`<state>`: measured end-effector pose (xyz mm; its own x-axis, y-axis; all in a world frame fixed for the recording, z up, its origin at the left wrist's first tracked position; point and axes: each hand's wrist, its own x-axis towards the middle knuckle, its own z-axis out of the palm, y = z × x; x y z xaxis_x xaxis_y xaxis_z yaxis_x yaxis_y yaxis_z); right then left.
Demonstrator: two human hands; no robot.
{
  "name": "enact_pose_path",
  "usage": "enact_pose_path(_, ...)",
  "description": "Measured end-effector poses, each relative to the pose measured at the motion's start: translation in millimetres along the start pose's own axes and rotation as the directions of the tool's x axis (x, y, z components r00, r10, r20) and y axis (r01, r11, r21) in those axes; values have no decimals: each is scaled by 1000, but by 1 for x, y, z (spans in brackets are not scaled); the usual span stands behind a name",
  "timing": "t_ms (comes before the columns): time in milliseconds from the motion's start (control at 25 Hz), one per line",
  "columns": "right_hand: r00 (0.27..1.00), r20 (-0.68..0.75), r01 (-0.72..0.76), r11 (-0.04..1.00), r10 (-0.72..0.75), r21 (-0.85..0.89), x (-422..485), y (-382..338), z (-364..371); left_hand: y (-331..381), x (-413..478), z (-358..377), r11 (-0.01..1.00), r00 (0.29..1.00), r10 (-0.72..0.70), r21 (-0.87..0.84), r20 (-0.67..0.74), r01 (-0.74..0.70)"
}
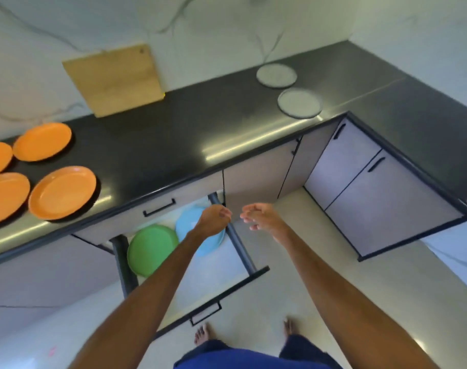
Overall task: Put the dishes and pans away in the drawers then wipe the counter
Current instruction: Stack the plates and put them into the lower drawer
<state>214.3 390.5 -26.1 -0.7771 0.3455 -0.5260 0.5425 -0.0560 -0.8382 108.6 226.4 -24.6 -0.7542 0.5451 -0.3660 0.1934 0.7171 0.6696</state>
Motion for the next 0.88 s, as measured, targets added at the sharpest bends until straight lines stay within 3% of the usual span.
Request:
enact_pose_path(400,999,-21,41,999,-42,-27,-14,-13,-216,187,28,107,989,998,-31,-141,49,37)
enact_pose_path(600,999,9,46,998,-45,-49,13,-33,-264,224,70,115,984,996,-89,-156,13,90)
enact_pose_path(880,998,49,52,996,-48,-71,95,-60,-332,266,198,114,985,992,-115,-133,-53,107)
